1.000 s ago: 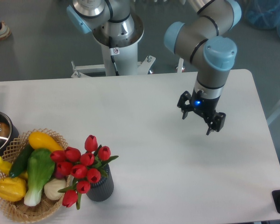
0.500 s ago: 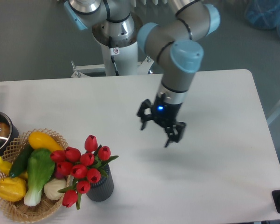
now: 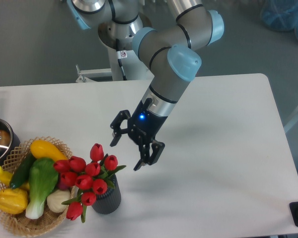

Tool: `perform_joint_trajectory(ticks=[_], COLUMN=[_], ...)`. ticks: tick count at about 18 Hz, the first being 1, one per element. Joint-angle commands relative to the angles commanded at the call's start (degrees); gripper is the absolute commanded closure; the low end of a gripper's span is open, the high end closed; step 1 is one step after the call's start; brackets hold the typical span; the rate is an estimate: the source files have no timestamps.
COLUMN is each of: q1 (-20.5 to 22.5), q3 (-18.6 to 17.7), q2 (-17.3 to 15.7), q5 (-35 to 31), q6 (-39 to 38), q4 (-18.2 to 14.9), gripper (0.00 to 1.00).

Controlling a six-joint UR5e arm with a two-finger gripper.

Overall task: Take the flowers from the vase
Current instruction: 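Move the open gripper toward the red tulips in the black vase, then lower the gripper around the tulip stems above the vase rim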

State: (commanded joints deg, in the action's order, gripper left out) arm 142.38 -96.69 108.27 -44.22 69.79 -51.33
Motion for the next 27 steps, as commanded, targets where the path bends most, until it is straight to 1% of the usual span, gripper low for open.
perform_joint_trajectory(ticks=[2, 5, 7, 11, 15, 19, 20, 21, 24, 26, 27], q1=[-0.1, -0.1, -0.4, -1.4, -1.4, -1.4, -1.5, -1.5, -1.4, -1.3, -1.1], q3=[1.0, 2.0, 2.5, 2.5, 2.0, 0.4, 0.1, 0.1, 0.1, 0.1, 0.2], q2=[1.8, 3.3, 4.0, 4.3, 4.3, 4.5, 4.8, 5.1, 5.7, 5.8, 5.8], q5=[2.7, 5.4, 6.2, 7.3, 12.8, 16.9, 16.9, 17.0, 17.6, 17.7, 17.7], q6=[0.0, 0.0, -0.1, -0.5, -2.1, -1.9, -1.9, -1.8, -1.5, -1.5, -1.5], q4=[0.4, 0.9, 0.9, 0.9, 0.9, 0.9, 0.9, 1.1, 1.2, 1.2, 1.2], gripper=[0.00, 0.00, 0.00, 0.00, 0.00, 0.00, 0.08, 0.20, 0.70, 0.88, 0.94])
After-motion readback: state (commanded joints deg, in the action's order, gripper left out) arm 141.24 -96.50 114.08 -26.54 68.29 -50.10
